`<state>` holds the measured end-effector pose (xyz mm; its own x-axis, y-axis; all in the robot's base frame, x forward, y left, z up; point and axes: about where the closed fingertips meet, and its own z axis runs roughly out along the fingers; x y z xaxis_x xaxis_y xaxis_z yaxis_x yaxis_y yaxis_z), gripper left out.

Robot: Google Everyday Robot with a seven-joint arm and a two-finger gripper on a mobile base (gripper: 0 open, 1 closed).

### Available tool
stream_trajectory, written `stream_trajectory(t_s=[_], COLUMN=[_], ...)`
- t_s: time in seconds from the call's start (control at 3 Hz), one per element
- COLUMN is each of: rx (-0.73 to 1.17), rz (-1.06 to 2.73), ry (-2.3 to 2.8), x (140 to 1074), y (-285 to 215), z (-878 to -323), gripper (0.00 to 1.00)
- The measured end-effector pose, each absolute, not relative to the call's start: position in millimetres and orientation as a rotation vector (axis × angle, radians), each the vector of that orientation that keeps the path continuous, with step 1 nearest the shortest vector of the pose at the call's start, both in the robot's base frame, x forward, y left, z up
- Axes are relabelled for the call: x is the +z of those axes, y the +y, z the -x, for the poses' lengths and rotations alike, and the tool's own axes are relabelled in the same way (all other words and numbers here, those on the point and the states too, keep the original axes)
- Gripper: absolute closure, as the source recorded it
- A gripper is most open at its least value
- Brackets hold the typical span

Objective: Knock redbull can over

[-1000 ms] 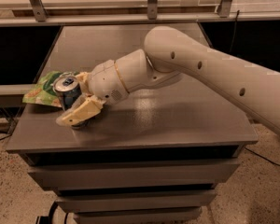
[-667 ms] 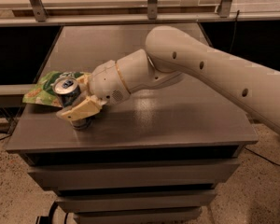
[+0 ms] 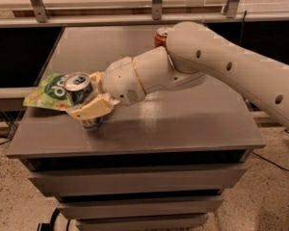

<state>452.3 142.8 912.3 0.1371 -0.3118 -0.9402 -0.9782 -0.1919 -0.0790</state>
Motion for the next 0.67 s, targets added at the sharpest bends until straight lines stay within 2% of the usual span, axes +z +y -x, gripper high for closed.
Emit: stream_trajectory(t_s=[0.67], rx=[0.901], rz=[1.599], ry=[1.342], x=[986], y=[81], z=[-463], gripper=[1.0])
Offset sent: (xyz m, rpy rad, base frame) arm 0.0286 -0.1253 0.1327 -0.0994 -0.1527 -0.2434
